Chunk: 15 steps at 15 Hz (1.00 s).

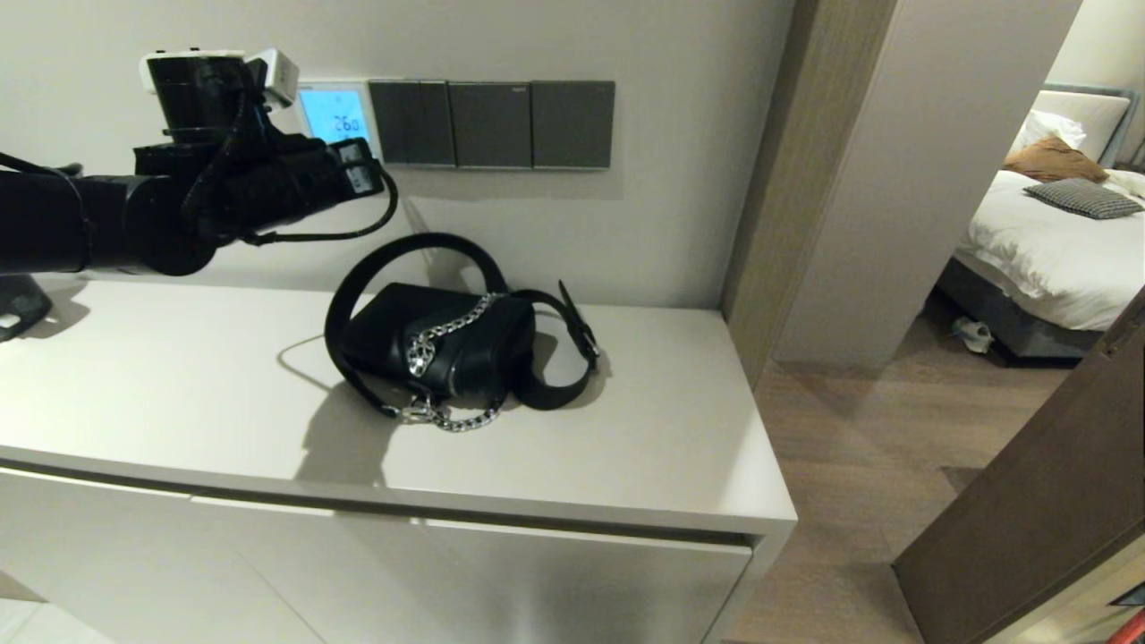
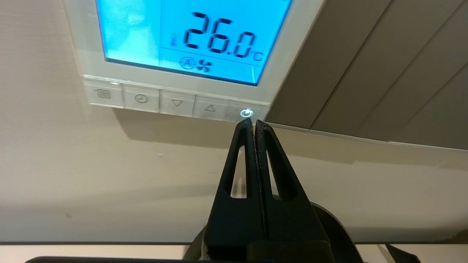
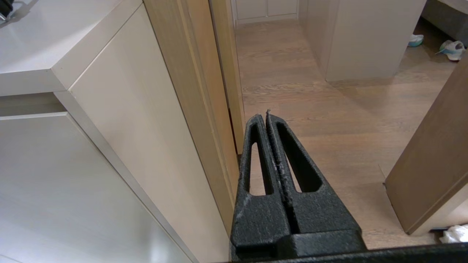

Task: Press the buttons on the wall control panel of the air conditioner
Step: Turn off the central air conditioner

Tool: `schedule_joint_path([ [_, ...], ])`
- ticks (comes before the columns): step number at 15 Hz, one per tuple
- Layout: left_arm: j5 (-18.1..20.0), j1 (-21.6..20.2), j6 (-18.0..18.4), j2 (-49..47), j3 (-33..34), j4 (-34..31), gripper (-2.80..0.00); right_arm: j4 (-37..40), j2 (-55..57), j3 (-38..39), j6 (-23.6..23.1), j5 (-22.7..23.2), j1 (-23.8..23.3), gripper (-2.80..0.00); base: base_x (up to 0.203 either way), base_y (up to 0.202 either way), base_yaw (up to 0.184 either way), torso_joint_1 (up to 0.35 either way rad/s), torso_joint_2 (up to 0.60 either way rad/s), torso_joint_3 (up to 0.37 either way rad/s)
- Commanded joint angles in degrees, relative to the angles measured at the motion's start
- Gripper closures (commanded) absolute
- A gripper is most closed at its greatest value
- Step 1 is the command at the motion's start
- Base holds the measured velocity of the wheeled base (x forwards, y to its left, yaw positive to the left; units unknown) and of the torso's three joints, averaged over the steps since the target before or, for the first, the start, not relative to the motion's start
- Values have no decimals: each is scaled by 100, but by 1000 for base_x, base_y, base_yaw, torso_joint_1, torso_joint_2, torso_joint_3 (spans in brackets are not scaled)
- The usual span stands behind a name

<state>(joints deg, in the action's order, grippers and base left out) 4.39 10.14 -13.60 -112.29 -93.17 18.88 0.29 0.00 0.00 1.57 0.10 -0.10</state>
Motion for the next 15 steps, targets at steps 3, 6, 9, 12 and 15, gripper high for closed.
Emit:
schedule_joint_path([
  [3, -8, -4, -11, -68, -37, 11, 0, -3, 9, 9, 1, -1, 1, 0, 0, 0, 0, 0, 0, 0],
  [6, -8, -55, -11, -127, -78, 19, 0, -3, 9, 9, 1, -1, 1, 0, 0, 0, 0, 0, 0, 0],
  [9, -8, -74, -19, -127, -70, 19, 0, -3, 9, 9, 1, 7, 1, 0, 0, 0, 0, 0, 0, 0],
  [12, -8, -65, -22, 33, 69, 19, 0, -3, 9, 9, 1, -1, 1, 0, 0, 0, 0, 0, 0, 0],
  [15, 0, -65, -27, 425, 340, 22, 0, -1, 9, 9, 1, 0, 1, 0, 0, 0, 0, 0, 0, 0],
])
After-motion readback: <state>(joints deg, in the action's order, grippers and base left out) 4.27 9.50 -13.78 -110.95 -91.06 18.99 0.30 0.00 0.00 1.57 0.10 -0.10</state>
